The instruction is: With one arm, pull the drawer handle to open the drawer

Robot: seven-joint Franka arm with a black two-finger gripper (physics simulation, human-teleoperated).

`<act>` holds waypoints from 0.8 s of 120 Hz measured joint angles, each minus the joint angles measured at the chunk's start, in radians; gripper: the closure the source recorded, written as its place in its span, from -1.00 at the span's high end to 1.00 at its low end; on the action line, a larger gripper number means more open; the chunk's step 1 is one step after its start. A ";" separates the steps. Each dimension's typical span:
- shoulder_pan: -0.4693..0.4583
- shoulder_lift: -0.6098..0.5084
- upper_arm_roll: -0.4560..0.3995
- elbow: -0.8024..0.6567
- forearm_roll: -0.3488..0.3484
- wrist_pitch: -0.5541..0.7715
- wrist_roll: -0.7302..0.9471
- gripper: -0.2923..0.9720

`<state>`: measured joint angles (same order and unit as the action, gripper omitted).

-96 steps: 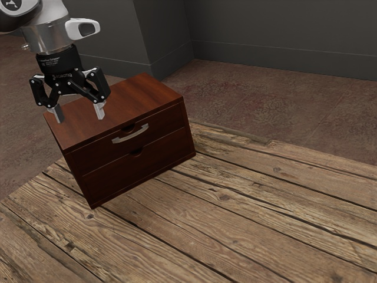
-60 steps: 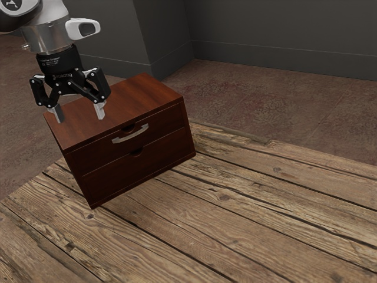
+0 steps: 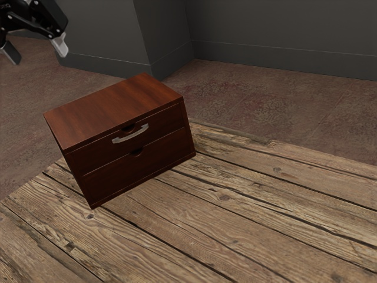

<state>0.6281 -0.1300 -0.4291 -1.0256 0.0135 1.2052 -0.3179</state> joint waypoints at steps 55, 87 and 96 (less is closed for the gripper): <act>-0.354 -0.497 0.114 -0.958 -0.097 0.246 -0.025 0.54; -0.801 -0.683 0.315 -1.254 0.042 0.461 0.038 0.54; -0.831 -0.647 0.322 -1.252 0.120 0.525 0.092 0.54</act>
<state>-0.2028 -0.7769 -0.1067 -2.2780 0.1332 1.7299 -0.2259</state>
